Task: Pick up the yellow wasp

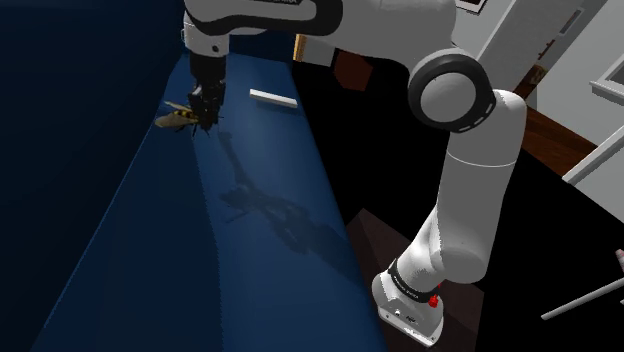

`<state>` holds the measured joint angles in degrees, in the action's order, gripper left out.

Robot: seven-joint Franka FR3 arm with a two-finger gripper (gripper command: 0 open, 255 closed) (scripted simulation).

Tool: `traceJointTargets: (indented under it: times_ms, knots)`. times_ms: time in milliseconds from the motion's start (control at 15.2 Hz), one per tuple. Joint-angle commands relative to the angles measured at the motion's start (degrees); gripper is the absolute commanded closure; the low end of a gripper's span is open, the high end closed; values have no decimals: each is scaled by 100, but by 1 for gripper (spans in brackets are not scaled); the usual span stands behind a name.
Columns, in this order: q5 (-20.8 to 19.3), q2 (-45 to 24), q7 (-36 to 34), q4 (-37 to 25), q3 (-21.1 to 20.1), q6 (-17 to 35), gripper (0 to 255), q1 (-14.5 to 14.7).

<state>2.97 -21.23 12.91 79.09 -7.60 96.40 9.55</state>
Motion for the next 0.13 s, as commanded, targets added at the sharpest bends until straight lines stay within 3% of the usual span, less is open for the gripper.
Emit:
traceJointTargets:
  times_ms: [0, 66]
  knots:
    - [-5, -35, -7, -132, 0, -97, 255, 3]
    - [-5, -36, -8, -134, 0, -97, 255, 3]
